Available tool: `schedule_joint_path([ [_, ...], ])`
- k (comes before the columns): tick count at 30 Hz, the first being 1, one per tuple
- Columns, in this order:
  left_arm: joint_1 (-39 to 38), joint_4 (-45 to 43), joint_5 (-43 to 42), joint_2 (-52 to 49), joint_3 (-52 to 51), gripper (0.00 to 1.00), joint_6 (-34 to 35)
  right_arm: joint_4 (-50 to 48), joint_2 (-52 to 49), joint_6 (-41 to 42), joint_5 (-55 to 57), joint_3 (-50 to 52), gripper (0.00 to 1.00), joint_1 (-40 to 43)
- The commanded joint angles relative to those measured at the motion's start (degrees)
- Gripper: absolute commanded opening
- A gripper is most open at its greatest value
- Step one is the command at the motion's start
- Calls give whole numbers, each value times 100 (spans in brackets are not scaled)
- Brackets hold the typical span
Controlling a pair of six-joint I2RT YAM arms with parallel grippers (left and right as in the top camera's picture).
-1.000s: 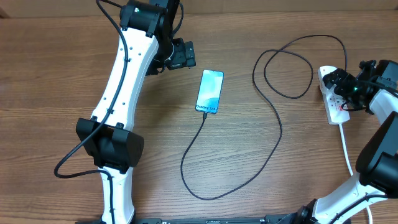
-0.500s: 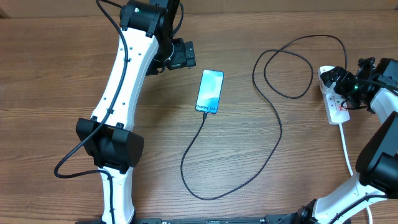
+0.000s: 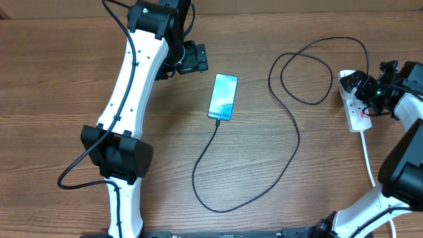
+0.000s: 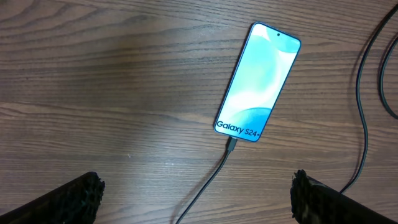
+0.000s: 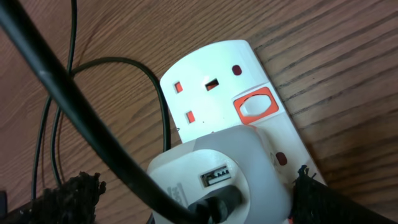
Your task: Plug charger to phone and switch on socket
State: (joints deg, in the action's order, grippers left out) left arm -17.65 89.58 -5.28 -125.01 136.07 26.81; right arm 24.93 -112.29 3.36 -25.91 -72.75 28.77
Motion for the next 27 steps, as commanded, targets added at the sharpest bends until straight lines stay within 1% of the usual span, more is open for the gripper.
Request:
schedule_joint_path([
  [1,-37,-7,85,-55,-11,100,-107,151,-35,260,-291,-7,100,-116],
  [14,-37,-7,85,-55,-11,100,-107,197,-46,260,-267,4,100,-214],
  [27,-37,-7,85,-55,-11,100,-105,90,-341,393,-267,4,100,-214],
])
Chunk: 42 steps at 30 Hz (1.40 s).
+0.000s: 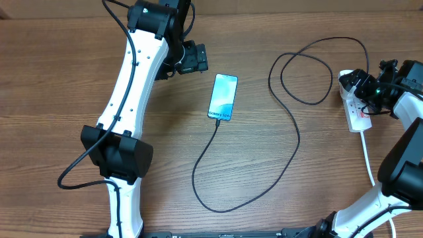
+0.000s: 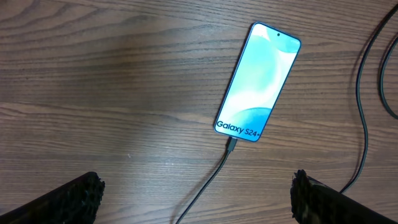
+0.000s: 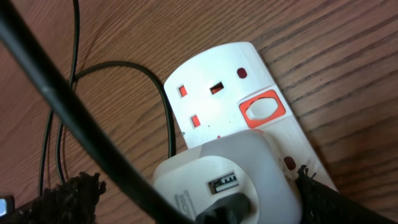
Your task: Plug charger to phone and switch on socket
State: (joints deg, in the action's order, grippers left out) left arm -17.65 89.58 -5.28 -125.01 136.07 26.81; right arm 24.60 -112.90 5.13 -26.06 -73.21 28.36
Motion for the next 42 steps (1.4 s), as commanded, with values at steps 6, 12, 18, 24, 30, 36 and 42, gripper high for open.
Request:
schedule_joint_path([
  [6,-37,-7,85,-55,-11,100,-107,138,-286,219,-249,50,100,-173],
  [12,-37,-7,85,-55,-11,100,-105,153,-286,238,-190,50,100,-173],
  [18,-37,-7,85,-55,-11,100,-107,125,-284,199,-181,9,100,-160],
  [24,-37,-7,85,-55,-11,100,-107,361,-271,76,-101,-190,100,-15],
  [30,-37,-7,85,-55,-11,100,-107,446,-103,55,-101,-236,100,63],
  [36,-37,-7,85,-55,-11,100,-105,444,2,-72,-101,-236,100,63],
  [42,-37,-7,85,-55,-11,100,-105,455,55,-72,-101,-291,100,63],
])
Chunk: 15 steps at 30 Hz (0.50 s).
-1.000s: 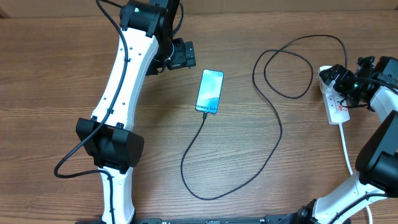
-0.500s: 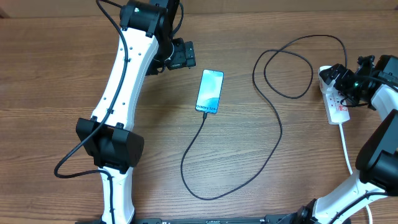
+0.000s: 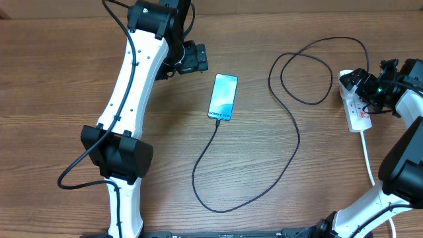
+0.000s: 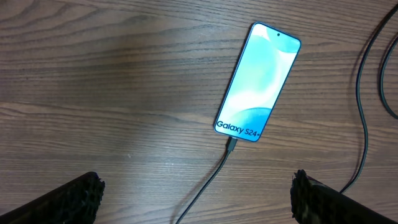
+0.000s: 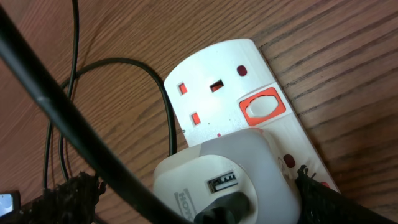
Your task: Plug charger to phone and switch on socket
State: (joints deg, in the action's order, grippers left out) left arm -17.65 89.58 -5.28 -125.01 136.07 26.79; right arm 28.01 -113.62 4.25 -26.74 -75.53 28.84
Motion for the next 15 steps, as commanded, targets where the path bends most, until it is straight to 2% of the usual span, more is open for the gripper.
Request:
schedule_joint_path([
  [1,-37,-7,85,-55,-11,100,-105,131,151,15,-33,-72,100,15],
  [15,-37,-7,85,-55,-11,100,-105,203,466,15,138,-74,100,15],
])
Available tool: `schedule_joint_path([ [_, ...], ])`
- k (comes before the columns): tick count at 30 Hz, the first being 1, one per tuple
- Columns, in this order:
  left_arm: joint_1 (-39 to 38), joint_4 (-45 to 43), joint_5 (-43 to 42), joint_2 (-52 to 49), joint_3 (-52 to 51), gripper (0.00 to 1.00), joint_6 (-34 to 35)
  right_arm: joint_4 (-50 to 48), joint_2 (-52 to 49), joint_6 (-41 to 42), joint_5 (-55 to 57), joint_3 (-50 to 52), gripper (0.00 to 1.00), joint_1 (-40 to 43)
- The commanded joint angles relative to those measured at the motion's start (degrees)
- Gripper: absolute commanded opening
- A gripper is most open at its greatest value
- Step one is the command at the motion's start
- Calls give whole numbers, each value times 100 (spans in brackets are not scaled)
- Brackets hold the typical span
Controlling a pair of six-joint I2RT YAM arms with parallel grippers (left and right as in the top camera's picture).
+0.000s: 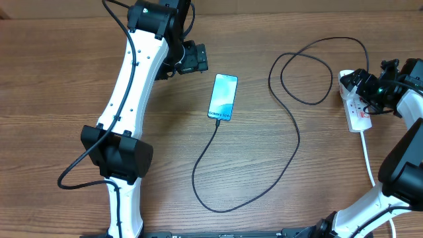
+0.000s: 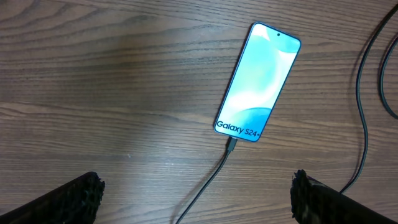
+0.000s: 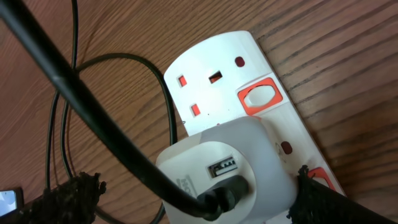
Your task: Plug charger to phone and switch on socket
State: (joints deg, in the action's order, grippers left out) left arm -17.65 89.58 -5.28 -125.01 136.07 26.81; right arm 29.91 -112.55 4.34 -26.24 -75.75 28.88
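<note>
The phone (image 1: 223,97) lies face up with its screen lit, and the black charger cable (image 1: 291,142) is plugged into its bottom end (image 2: 231,144). My left gripper (image 1: 192,58) hangs open up-left of the phone (image 2: 258,84), its fingertips (image 2: 69,198) wide apart. The white power strip (image 1: 357,111) lies at the right edge, with the white USB adapter (image 3: 227,171) plugged into it. My right gripper (image 3: 193,199) stands open astride the adapter. Its right fingertip (image 3: 323,198) is at the lower red switch (image 3: 318,176). The upper red switch (image 3: 259,98) is uncovered.
The cable loops widely over the table between the phone and the strip (image 3: 214,74). The strip's own white lead (image 1: 367,155) runs toward the front edge. The left arm's white links (image 1: 129,86) cross the left half of the table.
The right wrist has shifted a little along the strip, so the lower red switch now shows beside its right fingertip. The left arm, phone and cable have not moved.
Throughout, the phone lay lit with the cable in it and the left gripper hung open beside it. The right gripper stayed open over the adapter, making small shifts, and now has its right fingertip by the lower red switch.
</note>
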Motion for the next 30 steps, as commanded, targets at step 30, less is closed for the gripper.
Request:
schedule_joint_path([
  [30,-37,-7,85,-55,-11,100,-107,57,-332,-293,236,-35,100,-166],
])
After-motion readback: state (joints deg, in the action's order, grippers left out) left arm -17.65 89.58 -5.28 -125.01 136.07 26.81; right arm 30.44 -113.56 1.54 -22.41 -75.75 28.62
